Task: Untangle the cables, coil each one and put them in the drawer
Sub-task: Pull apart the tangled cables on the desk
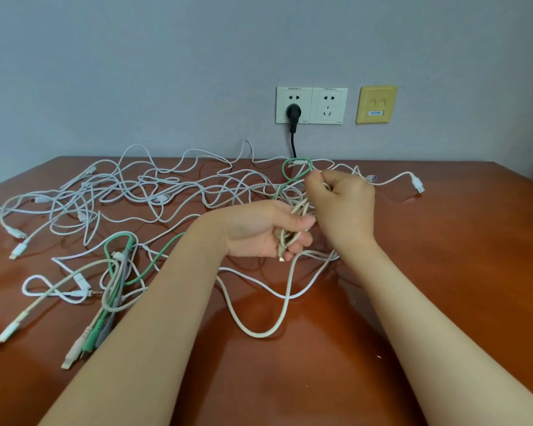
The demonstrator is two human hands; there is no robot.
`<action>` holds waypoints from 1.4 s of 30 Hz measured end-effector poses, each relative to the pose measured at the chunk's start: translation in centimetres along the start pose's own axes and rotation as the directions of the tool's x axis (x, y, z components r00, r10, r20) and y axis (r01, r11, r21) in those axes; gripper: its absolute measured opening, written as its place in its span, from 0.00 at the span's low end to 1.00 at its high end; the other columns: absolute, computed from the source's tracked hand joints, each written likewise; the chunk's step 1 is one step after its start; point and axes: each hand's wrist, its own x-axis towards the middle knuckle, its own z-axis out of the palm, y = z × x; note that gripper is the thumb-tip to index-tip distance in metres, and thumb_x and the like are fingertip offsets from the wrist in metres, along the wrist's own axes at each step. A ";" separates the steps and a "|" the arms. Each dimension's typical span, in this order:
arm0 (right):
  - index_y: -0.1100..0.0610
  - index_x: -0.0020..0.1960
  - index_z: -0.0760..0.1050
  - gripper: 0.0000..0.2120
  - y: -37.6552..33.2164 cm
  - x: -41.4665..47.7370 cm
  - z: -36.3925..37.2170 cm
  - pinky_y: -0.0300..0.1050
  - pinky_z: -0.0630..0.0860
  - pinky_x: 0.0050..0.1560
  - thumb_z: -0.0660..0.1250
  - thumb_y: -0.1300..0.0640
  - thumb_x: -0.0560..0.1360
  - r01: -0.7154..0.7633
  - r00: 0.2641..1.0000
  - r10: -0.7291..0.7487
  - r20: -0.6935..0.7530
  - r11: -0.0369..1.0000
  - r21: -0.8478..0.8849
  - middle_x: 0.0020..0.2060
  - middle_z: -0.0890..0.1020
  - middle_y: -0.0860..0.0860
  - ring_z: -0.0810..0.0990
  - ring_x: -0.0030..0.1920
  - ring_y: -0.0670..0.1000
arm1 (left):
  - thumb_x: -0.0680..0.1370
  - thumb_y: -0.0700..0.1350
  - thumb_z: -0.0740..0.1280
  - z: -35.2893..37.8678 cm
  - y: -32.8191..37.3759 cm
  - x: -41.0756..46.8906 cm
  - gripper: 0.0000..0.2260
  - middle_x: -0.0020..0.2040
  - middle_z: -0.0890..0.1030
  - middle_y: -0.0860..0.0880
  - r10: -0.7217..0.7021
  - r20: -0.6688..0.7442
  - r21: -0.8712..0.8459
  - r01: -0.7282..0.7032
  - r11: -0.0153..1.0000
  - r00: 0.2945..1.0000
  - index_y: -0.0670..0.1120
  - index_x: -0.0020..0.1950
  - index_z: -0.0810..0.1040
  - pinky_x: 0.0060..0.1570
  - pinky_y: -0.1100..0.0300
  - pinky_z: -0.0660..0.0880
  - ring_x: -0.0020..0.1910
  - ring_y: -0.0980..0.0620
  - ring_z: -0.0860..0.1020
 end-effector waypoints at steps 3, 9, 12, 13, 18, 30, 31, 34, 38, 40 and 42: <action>0.56 0.24 0.55 0.24 -0.6 -0.2 -0.2 0.48 0.51 0.34 0.61 0.57 0.75 -0.051 0.998 0.050 -0.024 0.996 -0.071 0.20 0.58 0.52 0.56 0.26 0.53 | 0.80 0.38 0.58 1.9 1.4 -0.7 0.11 0.31 0.67 0.47 0.035 -0.126 0.283 0.002 0.959 0.991 0.44 0.38 0.65 0.34 0.59 0.68 0.30 0.52 0.66; 0.58 0.24 0.59 0.23 -0.2 0.0 -0.8 0.46 0.60 0.36 0.59 0.55 0.75 -0.180 0.983 0.183 -0.002 0.968 -0.172 0.23 0.62 0.52 0.64 0.36 0.58 | 0.80 0.40 0.57 3.9 1.8 -0.5 0.03 0.36 0.68 0.49 0.200 -0.250 0.816 0.095 0.570 0.947 0.42 0.48 0.63 0.32 0.56 0.64 0.35 0.52 0.69; 0.58 0.25 0.62 0.21 0.1 0.1 -1.0 0.45 0.60 0.37 0.59 0.54 0.75 -0.211 0.976 0.219 0.015 0.954 -0.212 0.24 0.65 0.52 0.66 0.37 0.59 | 0.79 0.40 0.57 4.2 1.2 -0.2 0.05 0.35 0.67 0.50 0.289 -0.218 0.844 0.031 0.536 0.932 0.42 0.52 0.62 0.36 0.57 0.63 0.35 0.50 0.69; 0.58 0.26 0.63 0.20 0.2 0.2 -1.0 0.45 0.61 0.37 0.59 0.54 0.75 -0.207 0.976 0.218 0.021 0.950 -0.235 0.25 0.66 0.52 0.67 0.37 0.60 | 0.79 0.40 0.57 4.0 1.1 -0.1 0.06 0.35 0.67 0.50 0.299 -0.202 0.837 0.006 0.547 0.933 0.41 0.55 0.63 0.36 0.57 0.63 0.34 0.50 0.69; 0.57 0.27 0.65 0.20 -0.1 0.1 -1.1 0.44 0.62 0.39 0.60 0.48 0.74 -0.160 0.982 0.182 0.046 0.940 -0.301 0.27 0.68 0.51 0.67 0.38 0.59 | 0.79 0.40 0.57 3.4 1.0 -0.3 0.21 0.39 0.74 0.46 0.328 -0.137 0.835 -0.069 0.546 0.935 0.43 0.72 0.58 0.32 0.58 0.63 0.34 0.51 0.71; 0.55 0.17 0.57 0.25 -0.2 0.8 -1.0 0.46 0.59 0.32 0.63 0.60 0.70 -0.064 0.998 0.064 0.027 0.998 -0.018 0.16 0.62 0.51 0.56 0.25 0.51 | 0.75 0.35 0.66 3.0 0.9 -0.9 0.08 0.22 0.71 0.53 0.232 -0.143 0.165 -0.208 0.964 0.962 0.45 0.39 0.72 0.18 0.70 0.57 0.17 0.59 0.62; 0.55 0.17 0.59 0.25 -0.1 0.8 -0.8 0.44 0.58 0.30 0.63 0.60 0.69 -0.054 0.998 0.054 0.031 0.999 0.002 0.16 0.62 0.50 0.56 0.25 0.51 | 0.75 0.37 0.67 2.7 1.0 -1.2 0.09 0.22 0.69 0.53 0.198 -0.101 0.100 -0.188 0.977 0.975 0.45 0.39 0.70 0.19 0.70 0.55 0.17 0.59 0.61; 0.51 0.17 0.63 0.23 -0.1 0.6 -0.5 0.42 0.56 0.29 0.63 0.61 0.69 -0.042 0.998 0.039 0.041 0.997 0.072 0.17 0.60 0.50 0.56 0.26 0.49 | 0.74 0.52 0.66 1.9 1.3 -1.6 0.12 0.24 0.69 0.51 0.062 0.075 -0.196 -0.047 0.980 0.995 0.46 0.38 0.69 0.19 0.69 0.57 0.18 0.59 0.61; 0.54 0.20 0.56 0.23 0.1 0.5 -0.5 0.44 0.57 0.31 0.63 0.61 0.69 -0.016 1.000 0.018 -0.018 0.996 0.090 0.21 0.56 0.50 0.55 0.29 0.47 | 0.72 0.53 0.58 1.1 1.0 -1.6 0.12 0.27 0.71 0.49 -0.006 0.167 -0.381 0.070 0.922 0.986 0.45 0.43 0.70 0.23 0.68 0.65 0.22 0.57 0.66; 0.54 0.22 0.56 0.22 0.3 0.4 -0.5 0.44 0.57 0.31 0.63 0.61 0.69 -0.009 1.000 0.009 -0.014 0.998 0.058 0.22 0.56 0.51 0.57 0.30 0.47 | 0.72 0.51 0.59 1.1 0.7 -1.5 0.11 0.29 0.72 0.50 -0.033 0.169 -0.365 0.093 0.926 0.985 0.45 0.45 0.72 0.25 0.68 0.70 0.24 0.57 0.69; 0.55 0.21 0.57 0.22 0.5 0.3 -0.5 0.45 0.57 0.31 0.63 0.60 0.70 -0.020 1.000 0.020 -0.020 1.000 0.007 0.21 0.57 0.52 0.58 0.30 0.50 | 0.71 0.50 0.60 1.1 0.7 -1.3 0.10 0.29 0.73 0.51 -0.066 0.161 -0.338 0.118 0.934 0.985 0.45 0.46 0.73 0.27 0.67 0.72 0.25 0.59 0.71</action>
